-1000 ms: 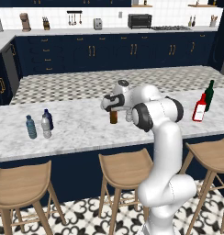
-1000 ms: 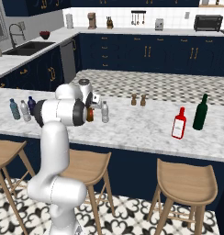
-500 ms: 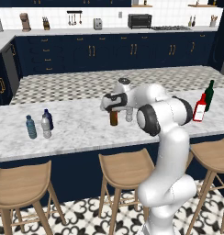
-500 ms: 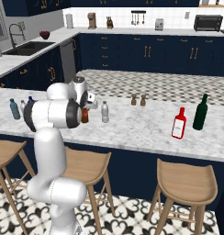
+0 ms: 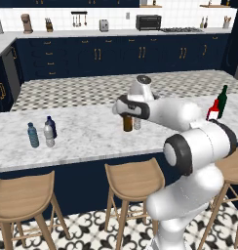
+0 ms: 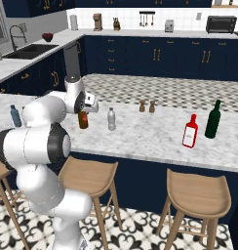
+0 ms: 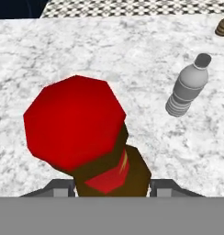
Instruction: Move the plastic bottles in the middle to the plastics group, and the glass bottles in the middle to the glass group.
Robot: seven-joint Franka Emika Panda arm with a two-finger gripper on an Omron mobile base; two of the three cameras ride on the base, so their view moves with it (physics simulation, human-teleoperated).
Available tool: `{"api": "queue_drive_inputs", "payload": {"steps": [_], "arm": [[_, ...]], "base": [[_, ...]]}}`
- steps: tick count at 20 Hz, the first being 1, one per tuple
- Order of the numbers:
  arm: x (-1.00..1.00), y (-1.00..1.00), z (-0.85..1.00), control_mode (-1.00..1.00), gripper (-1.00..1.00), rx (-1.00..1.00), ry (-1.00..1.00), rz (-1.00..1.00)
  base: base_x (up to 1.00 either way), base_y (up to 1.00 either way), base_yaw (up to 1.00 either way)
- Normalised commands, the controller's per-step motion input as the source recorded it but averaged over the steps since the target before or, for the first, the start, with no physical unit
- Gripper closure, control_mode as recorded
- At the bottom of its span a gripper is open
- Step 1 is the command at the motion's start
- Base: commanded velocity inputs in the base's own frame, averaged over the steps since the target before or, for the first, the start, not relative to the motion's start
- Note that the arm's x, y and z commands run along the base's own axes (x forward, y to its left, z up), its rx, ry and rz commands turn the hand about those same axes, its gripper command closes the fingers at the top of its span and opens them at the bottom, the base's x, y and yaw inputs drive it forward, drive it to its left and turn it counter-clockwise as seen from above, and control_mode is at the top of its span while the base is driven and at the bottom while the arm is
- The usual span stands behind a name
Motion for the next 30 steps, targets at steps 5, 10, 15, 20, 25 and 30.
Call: {"api": "queue_drive_inputs", "payload": {"steps": [5, 10, 15, 20, 25, 30], "arm": [[-1.0, -0.38, 0.7, -1.0, 1.0, 0.0, -0.12, 0.0], [-0.94, -0.9, 0.39, -1.0, 1.0, 0.0, -0.09, -0.05], [-0.63, -1.0, 0.25, -1.0, 1.0, 0.0, 0.0, -0.09], [-0.51, -1.0, 0.26, -1.0, 1.0, 0.0, 0.0, -0.09], [-0.38, -1.0, 0.37, -1.0, 1.0, 0.0, 0.0, -0.08], [-0.19, -1.0, 0.3, -1.0, 1.0, 0.0, 0.0, -0.05]], "base": [[0.0, 0.0, 0.0], [0.0, 0.0, 0.0], [0.0, 0.0, 0.0], [0.0, 0.0, 0.0], [0.0, 0.0, 0.0], [0.0, 0.0, 0.0]]}}
